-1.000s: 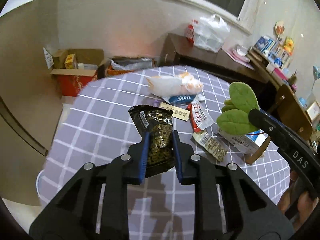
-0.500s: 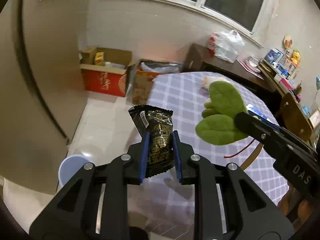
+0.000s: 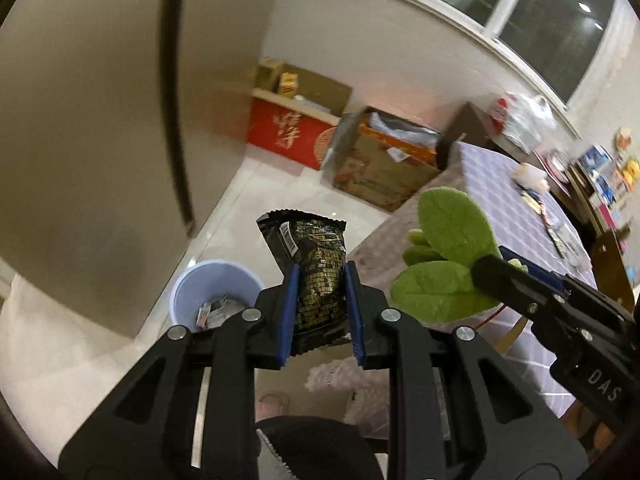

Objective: Collect trash
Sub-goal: 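Carry both items over the blue bin and open both tools to drop them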

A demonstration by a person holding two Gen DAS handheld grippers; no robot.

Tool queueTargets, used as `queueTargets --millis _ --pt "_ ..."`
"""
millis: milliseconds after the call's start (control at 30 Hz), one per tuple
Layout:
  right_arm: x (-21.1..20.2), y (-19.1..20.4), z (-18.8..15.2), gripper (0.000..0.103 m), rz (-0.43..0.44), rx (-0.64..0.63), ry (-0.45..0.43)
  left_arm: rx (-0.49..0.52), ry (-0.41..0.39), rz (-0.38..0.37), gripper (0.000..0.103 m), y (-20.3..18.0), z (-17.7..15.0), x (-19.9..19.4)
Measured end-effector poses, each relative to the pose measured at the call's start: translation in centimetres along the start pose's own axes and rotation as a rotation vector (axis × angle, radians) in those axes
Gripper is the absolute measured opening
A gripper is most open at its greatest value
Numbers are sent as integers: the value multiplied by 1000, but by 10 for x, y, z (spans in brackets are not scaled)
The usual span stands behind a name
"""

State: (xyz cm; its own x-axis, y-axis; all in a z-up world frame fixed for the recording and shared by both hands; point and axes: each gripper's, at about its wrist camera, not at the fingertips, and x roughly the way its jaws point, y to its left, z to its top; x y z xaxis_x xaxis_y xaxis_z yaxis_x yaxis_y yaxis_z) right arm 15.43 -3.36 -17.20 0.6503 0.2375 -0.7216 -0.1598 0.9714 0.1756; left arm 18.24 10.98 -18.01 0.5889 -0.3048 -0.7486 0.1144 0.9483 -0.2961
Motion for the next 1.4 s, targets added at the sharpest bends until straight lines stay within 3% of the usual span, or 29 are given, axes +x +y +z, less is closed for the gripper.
queueTargets --millis 367,600,667,733,833,1400 --pt "103 41 -11 21 41 -29 134 -127 77 84 23 77 -17 38" --pt "150 55 -8 25 63 -36 151 -182 111 142 23 116 -20 61" --pt "163 61 -6 53 75 -65 137 -195 120 157 23 123 -19 64" --pt "174 66 -6 60 55 -84 130 -210 124 165 23 133 -20 65" --pt "180 66 -8 66 80 -64 131 -218 124 173 23 138 -20 65" --pt "159 45 -14 75 23 -22 136 -183 148 154 23 124 -19 71"
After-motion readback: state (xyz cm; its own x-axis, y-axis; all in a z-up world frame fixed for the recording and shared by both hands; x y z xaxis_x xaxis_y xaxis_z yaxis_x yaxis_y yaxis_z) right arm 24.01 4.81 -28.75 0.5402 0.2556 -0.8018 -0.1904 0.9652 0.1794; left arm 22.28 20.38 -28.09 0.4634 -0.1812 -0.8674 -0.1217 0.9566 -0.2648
